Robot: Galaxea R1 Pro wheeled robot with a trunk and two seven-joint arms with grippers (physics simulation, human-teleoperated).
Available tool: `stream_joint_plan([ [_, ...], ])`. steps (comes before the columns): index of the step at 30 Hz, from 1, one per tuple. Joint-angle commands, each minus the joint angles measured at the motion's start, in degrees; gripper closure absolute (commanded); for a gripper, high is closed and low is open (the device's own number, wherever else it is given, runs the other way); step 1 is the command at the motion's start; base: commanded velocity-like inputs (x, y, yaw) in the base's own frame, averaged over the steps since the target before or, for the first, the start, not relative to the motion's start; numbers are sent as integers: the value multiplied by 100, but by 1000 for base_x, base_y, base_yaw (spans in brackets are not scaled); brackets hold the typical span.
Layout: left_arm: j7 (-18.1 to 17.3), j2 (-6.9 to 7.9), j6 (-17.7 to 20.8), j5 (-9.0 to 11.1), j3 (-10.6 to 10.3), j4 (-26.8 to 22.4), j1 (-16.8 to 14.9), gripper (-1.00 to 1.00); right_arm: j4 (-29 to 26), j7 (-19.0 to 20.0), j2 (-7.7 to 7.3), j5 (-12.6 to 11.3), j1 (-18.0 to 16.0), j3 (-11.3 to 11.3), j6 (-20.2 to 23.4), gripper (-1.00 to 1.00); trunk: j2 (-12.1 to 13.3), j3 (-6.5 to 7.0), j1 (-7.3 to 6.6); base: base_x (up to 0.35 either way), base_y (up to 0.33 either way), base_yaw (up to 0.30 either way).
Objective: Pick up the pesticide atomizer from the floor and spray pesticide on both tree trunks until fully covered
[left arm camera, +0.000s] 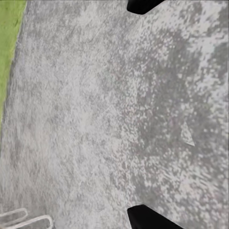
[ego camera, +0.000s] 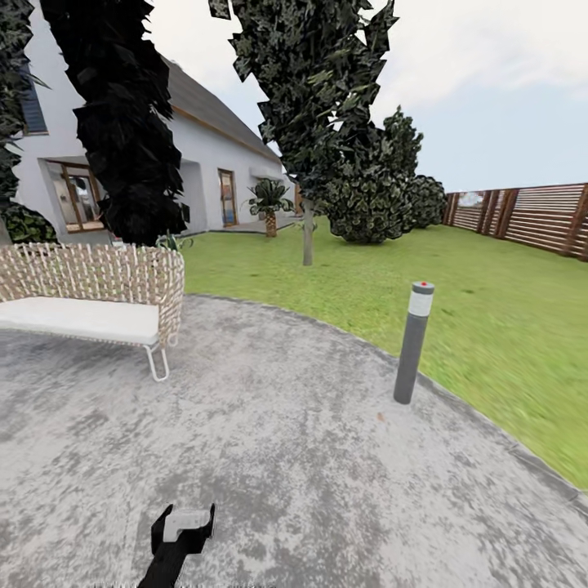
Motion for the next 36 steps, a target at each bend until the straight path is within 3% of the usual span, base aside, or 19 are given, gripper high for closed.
stream_joint_plan([
  [1, -2, -5, 0, 4, -1, -110, 0, -100, 0, 0, 3, 0, 0, 0, -1, -100, 0, -4, 0, 0, 0, 282],
  [36, 4, 3, 0, 7, 18, -191, 0, -100, 1, 0, -3, 13, 0, 0, -1, -100, 0, -142, 0, 0, 0, 276],
])
